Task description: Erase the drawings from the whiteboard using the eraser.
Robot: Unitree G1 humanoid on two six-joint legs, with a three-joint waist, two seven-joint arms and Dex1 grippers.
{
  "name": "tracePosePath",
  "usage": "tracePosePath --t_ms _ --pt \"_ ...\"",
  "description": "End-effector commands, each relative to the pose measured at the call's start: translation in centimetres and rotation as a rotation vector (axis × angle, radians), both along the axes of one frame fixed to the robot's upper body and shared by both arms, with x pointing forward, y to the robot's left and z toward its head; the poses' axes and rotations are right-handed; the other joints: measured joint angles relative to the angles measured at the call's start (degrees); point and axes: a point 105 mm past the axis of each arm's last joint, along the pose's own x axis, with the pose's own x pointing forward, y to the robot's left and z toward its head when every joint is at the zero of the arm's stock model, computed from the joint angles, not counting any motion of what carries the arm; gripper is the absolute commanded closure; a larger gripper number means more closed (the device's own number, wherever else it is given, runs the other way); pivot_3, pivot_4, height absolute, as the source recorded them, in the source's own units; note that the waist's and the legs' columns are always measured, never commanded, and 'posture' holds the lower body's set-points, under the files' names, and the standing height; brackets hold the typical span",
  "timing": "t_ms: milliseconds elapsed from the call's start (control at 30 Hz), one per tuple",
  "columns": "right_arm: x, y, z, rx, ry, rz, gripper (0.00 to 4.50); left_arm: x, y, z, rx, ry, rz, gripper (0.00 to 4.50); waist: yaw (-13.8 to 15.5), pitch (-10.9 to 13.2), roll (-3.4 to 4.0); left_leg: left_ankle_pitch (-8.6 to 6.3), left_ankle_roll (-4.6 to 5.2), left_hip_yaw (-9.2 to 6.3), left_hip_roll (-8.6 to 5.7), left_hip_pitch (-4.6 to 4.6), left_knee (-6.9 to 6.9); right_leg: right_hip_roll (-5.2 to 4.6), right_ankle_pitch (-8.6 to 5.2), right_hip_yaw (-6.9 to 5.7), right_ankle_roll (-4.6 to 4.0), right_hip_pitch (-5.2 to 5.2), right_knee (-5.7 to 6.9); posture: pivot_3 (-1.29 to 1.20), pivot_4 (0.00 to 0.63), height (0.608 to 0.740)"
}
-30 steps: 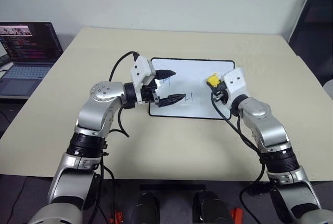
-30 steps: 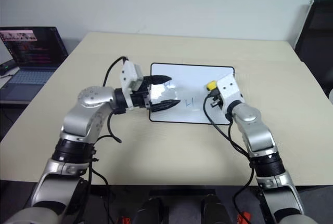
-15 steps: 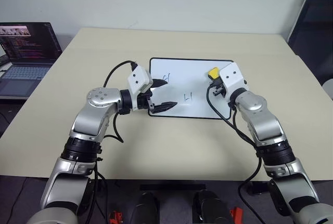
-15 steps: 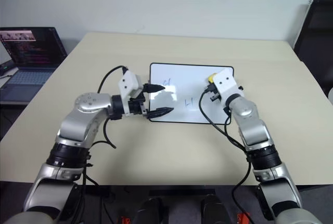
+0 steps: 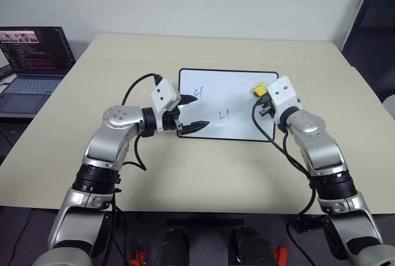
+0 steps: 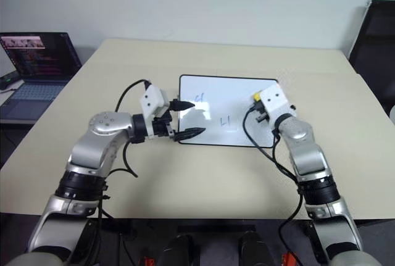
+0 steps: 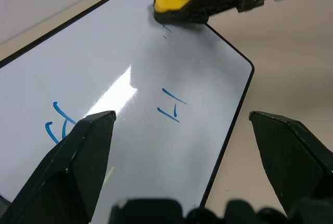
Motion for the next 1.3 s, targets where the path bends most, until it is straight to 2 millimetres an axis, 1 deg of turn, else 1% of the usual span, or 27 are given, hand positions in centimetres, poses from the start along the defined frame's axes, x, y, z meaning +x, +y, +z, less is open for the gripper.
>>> tracePosePath --t_ms 33,100,133,233,300,367,433,500,567,733,800,900,933,1000,1067,1167,1200,1300 --pt "-0.2 0.4 -0.5 -0.018 0.036 0.029 3.36 0.0 0.1 1.0 -0.018 -0.047 -0.002 0.00 -0.1 0.0 0.00 0.00 0.00 0.00 0.00 0.00 -0.01 0.00 0.00 0.00 0.00 -0.01 0.00 0.00 0.150 0.740" --pt "-1.1 1.7 -2.0 -0.041 0.109 0.111 3.36 0.0 0.3 0.9 -0.020 -0.047 0.002 0.00 -0.1 0.0 0.00 0.00 0.00 0.00 0.00 0.00 -0.02 0.00 -0.01 0.00 0.01 -0.01 0.00 0.00 0.150 0.740" --pt "-1.5 2.1 -2.5 -0.050 0.130 0.141 3.36 0.1 0.3 0.9 -0.020 -0.047 0.003 0.00 -0.1 0.0 0.00 0.00 0.00 0.00 0.00 0.00 -0.02 0.00 -0.01 0.00 0.01 -0.01 -0.01 0.00 0.150 0.740" --pt "-2.3 3.3 -3.3 -0.074 0.167 0.204 3.36 0.1 0.5 0.8 -0.022 -0.047 0.007 0.00 -0.3 0.0 0.00 0.00 0.00 0.00 0.00 0.01 -0.01 0.01 -0.01 0.00 0.01 0.00 0.01 0.00 0.150 0.740" --pt "-2.5 3.6 -3.6 -0.084 0.181 0.213 3.36 0.1 0.5 0.7 -0.023 -0.047 0.008 0.00 -0.4 0.0 0.00 0.00 0.00 0.00 0.00 0.04 0.00 0.01 0.01 0.01 -0.02 0.00 0.03 0.00 0.150 0.740" --pt "-2.1 3.1 -3.3 -0.087 0.156 0.172 3.36 0.1 0.4 0.7 -0.025 -0.047 0.007 0.00 -0.3 0.0 0.00 0.01 0.02 -0.01 0.00 0.05 0.01 0.01 0.02 0.01 -0.04 0.01 0.03 0.00 0.150 0.740" --pt "-1.4 2.1 -2.3 -0.093 0.097 0.104 3.36 0.1 0.4 0.7 -0.026 -0.048 0.005 0.00 -0.3 0.0 0.00 0.01 0.02 -0.01 0.00 0.05 0.04 0.01 0.02 0.01 -0.04 0.02 0.02 0.00 0.150 0.740" --pt "-0.6 0.8 -0.7 -0.091 0.022 0.034 3.36 0.1 0.4 0.7 -0.027 -0.048 0.004 0.00 -0.3 0.0 0.00 0.01 0.02 0.00 0.00 0.05 0.07 0.00 0.03 0.01 -0.04 0.03 0.01 0.00 0.150 0.740" --pt "-0.3 0.5 -0.1 -0.084 0.001 0.022 3.36 0.2 0.3 0.6 -0.029 -0.048 0.004 0.00 -0.2 0.0 0.00 0.02 0.02 0.00 0.00 0.04 0.09 0.00 0.03 0.01 -0.04 0.03 0.01 0.00 0.150 0.740" --pt "-0.5 1.3 -0.8 -0.075 0.029 0.072 3.36 0.2 0.3 0.6 -0.032 -0.048 0.002 0.00 -0.2 0.0 0.00 0.02 0.02 -0.01 0.00 0.04 0.04 0.00 0.03 0.01 -0.03 0.04 0.00 0.00 0.150 0.740" --pt "-0.9 2.4 -1.4 -0.069 0.055 0.129 3.36 0.2 0.3 0.5 -0.033 -0.046 0.003 0.00 -0.3 0.0 0.00 0.01 0.02 0.00 0.00 0.03 0.02 0.00 0.02 0.01 -0.02 0.03 -0.04 0.00 0.150 0.740" --pt "-2.0 3.9 -2.8 -0.085 0.121 0.221 3.36 0.2 0.7 0.3 -0.031 -0.042 0.014 0.00 -0.4 0.0 0.00 0.02 0.02 0.00 0.01 0.04 -0.02 0.01 0.02 0.01 -0.02 0.03 -0.03 0.00 0.150 0.740" --pt "-2.1 3.9 -3.2 -0.091 0.133 0.223 3.36 0.2 0.9 0.3 -0.032 -0.042 0.023 0.00 -0.3 0.0 0.00 0.01 0.02 -0.01 0.01 0.05 -0.03 0.02 0.02 0.01 -0.02 0.02 -0.02 0.00 0.150 0.740" --pt "-2.2 3.8 -3.3 -0.095 0.130 0.215 3.36 0.3 1.2 0.3 -0.032 -0.042 0.034 0.00 -0.4 0.0 0.00 0.01 0.02 -0.01 0.01 0.05 -0.02 0.02 0.02 0.01 -0.03 0.03 -0.02 0.00 0.150 0.740" --pt "-2.1 3.6 -2.8 -0.097 0.105 0.199 3.36 0.2 1.3 0.3 -0.034 -0.042 0.039 0.00 -0.3 0.0 0.00 0.02 0.02 -0.01 0.01 0.05 0.01 0.02 0.02 0.01 -0.03 0.03 -0.03 0.00 0.150 0.740" --pt "-1.8 2.5 -1.0 -0.071 0.009 0.141 3.36 0.5 2.3 0.4 -0.056 -0.036 0.093 0.00 -0.2 0.0 0.00 0.02 0.02 -0.01 0.01 0.05 0.01 0.01 0.02 0.01 -0.03 0.04 -0.03 0.00 0.150 0.740" --pt "-2.0 2.4 -0.5 -0.054 -0.021 0.142 3.36 0.7 2.8 0.4 -0.065 -0.037 0.122 0.00 -0.2 0.0 0.00 0.02 0.02 -0.01 0.01 0.05 0.01 0.01 0.03 0.01 -0.04 0.03 -0.03 0.00 0.150 0.740" --pt "-3.3 3.1 0.4 0.041 -0.058 0.203 3.36 0.8 4.2 0.4 -0.090 -0.038 0.184 0.00 -0.1 0.0 0.01 0.01 0.02 -0.01 0.01 0.00 -0.03 0.01 0.02 0.01 -0.03 -0.01 -0.05 0.00 0.150 0.740"
